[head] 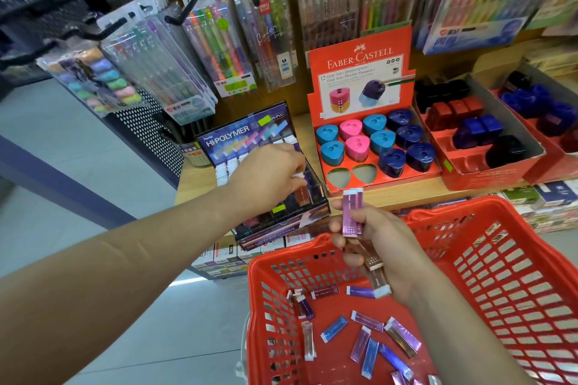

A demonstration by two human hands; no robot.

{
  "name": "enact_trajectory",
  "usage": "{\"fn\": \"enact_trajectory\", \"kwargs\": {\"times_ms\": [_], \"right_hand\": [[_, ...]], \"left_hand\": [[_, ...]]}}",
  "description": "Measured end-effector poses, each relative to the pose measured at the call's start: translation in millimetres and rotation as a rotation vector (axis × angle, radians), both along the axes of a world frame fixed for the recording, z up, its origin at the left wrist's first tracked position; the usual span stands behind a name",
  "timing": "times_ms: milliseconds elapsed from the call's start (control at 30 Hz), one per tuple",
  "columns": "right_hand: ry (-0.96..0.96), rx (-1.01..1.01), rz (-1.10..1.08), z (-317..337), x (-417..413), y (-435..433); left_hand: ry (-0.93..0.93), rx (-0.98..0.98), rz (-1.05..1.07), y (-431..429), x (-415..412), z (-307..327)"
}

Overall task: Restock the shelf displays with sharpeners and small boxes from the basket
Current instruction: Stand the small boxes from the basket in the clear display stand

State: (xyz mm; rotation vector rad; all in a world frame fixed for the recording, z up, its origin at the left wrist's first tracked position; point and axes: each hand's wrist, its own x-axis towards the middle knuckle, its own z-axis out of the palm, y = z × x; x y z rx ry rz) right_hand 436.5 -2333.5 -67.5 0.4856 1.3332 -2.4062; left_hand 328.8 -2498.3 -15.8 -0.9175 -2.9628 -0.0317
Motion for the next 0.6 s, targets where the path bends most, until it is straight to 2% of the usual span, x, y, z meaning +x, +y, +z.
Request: {"fn": "enact_trajectory", "kwargs": {"times_ms": [133, 233, 300, 367, 400, 467, 533, 600], "right_hand": [[0.065, 0.071, 0.049, 0.4, -0.7, -0.3], [0.100, 0.107, 0.062, 0.0, 0.5, -1.0], [0.106, 0.113, 0.045, 0.5, 1.2, -1.6], [0.118, 0.122, 0.034, 2.9, 2.7, -2.4], [0.123, 0.125, 0.033, 2.5, 2.8, -3.1], [0.132, 0.129, 0.043, 4.9, 4.6, -5.9], [0.116, 0.113, 0.032, 7.8, 5.4, -9.3], [0.042, 0.031, -0.026, 7.1, 2.3, -9.2]], "left_hand": [[-0.017, 0.013, 0.026, 0.4, -1.9, -5.8], [-0.085, 0.137, 0.115, 3.2, 0.8, 0.7], [-0.254, 0.364, 0.216, 6.5, 4.8, 11.7], [-0.572, 0.583, 0.288, 10.8, 10.3, 23.8], [-0.712, 0.607, 0.283, 12.7, 14.2, 27.9], [-0.856, 0.590, 0.246, 14.6, 22.7, 32.1], [-0.869, 0.598, 0.246, 12.5, 25.5, 39.4], [-0.789, 0.659, 0.293, 3.2, 18.3, 53.3]]}}
